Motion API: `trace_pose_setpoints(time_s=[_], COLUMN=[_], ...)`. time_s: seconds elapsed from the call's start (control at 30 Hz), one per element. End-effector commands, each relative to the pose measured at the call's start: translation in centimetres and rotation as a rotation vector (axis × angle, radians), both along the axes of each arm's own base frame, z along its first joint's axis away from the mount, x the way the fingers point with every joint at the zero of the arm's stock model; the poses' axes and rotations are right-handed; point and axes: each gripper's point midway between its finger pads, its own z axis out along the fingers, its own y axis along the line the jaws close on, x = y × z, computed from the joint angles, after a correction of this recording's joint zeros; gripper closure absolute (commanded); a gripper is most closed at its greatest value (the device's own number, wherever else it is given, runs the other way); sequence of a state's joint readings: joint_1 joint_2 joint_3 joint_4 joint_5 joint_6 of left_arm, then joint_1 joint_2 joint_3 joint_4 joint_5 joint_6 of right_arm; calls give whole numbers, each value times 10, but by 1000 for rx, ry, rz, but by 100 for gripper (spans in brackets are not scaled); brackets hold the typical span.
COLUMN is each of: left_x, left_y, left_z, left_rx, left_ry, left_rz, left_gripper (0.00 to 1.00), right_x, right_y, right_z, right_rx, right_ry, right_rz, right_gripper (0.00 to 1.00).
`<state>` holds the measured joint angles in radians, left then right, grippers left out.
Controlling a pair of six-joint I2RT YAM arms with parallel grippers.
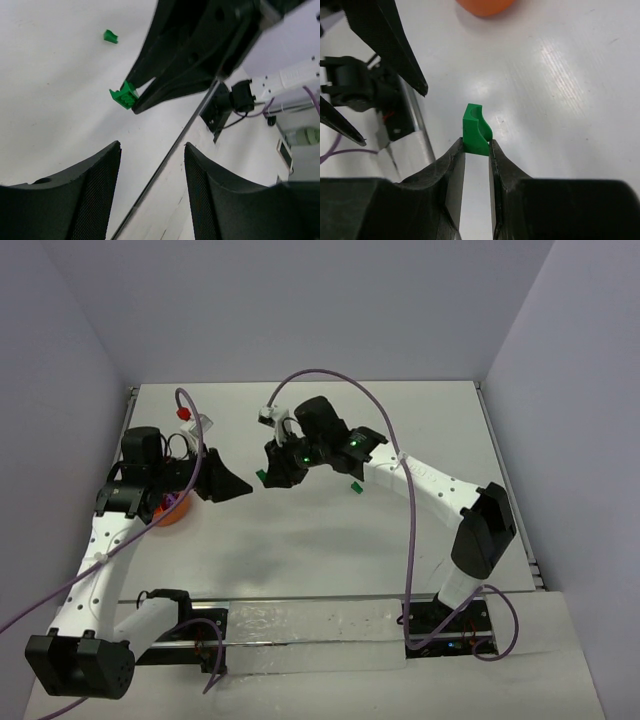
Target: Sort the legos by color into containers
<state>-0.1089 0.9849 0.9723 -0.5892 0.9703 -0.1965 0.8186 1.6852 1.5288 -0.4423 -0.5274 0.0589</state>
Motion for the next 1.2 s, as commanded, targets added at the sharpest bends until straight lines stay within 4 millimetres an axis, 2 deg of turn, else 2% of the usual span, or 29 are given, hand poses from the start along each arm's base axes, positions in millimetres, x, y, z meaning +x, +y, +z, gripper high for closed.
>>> trace_pose_setpoints(time_s=[0.0, 0.2, 0.4, 0.63, 0.77, 1.17], left_x=[25, 37, 46, 42, 45, 35], left_y=[4, 3, 8, 10, 11, 1], left_z=[6, 6, -6, -18, -18, -25], left_rx=[-27, -72, -27, 1, 4, -24], left_ry=[32, 114, 142, 153, 158, 191], left_rz=[143, 188, 235, 244, 254, 182], left_gripper=[40, 41, 41, 42, 42, 42], right_x=[2, -2, -2, -4, -9, -11], right_y=[-4, 1, 5, 12, 15, 21], right_z=[4, 6, 16, 21, 22, 21], right_rx=[-77, -111, -113, -113, -118, -131], right_ry=[-176, -237, -254, -263, -267, -287], right_rz=[-53, -74, -81, -79, -64, -53], right_gripper=[100, 100, 100, 100, 100, 100])
